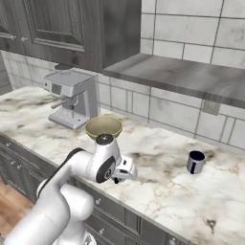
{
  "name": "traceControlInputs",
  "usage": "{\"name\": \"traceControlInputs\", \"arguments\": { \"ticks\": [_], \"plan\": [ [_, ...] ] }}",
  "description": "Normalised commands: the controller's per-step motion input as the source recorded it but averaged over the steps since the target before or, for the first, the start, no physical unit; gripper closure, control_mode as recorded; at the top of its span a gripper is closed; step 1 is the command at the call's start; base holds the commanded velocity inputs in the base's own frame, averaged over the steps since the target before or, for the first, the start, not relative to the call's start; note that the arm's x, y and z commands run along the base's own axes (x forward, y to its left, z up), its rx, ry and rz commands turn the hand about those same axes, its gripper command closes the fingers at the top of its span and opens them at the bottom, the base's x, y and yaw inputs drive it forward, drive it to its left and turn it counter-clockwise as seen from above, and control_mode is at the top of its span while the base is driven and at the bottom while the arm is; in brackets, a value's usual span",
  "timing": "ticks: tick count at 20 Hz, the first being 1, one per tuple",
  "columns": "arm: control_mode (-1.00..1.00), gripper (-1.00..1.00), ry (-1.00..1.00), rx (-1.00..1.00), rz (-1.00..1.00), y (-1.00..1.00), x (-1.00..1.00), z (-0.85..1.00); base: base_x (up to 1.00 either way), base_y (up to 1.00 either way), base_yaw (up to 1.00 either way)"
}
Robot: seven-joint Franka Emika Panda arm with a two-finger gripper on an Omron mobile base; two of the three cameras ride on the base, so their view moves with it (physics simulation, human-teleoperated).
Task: Clear the mugs and bowl far away from the sink.
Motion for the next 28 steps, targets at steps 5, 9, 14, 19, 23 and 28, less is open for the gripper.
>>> {"name": "traceControlInputs", "arguments": {
  "ticks": [5, 9, 14, 19, 23, 28],
  "plan": [
    [-1.0, 1.0, 0.03, 0.0, 0.0, -0.05, 0.25, -0.34, 0.0, 0.0, 0.0],
    [-1.0, 1.0, 0.04, 0.01, 0.0, -0.03, 0.26, -0.39, 0.0, 0.0, 0.0],
    [-1.0, 1.0, 0.02, 0.0, 0.0, 0.0, 0.26, -0.37, 0.0, 0.0, 0.0],
    [-1.0, -1.0, 0.01, 0.0, 0.0, 0.0, 0.22, -0.37, 0.0, 0.0, 0.0],
    [-1.0, -1.0, 0.0, 0.0, 0.0, 0.0, 0.1, -0.09, 0.0, 0.0, 0.0],
    [-1.0, -1.0, 0.0, 0.0, 0.0, 0.0, 0.0, 0.0, 0.0, 0.0, 0.0]
  ]
}}
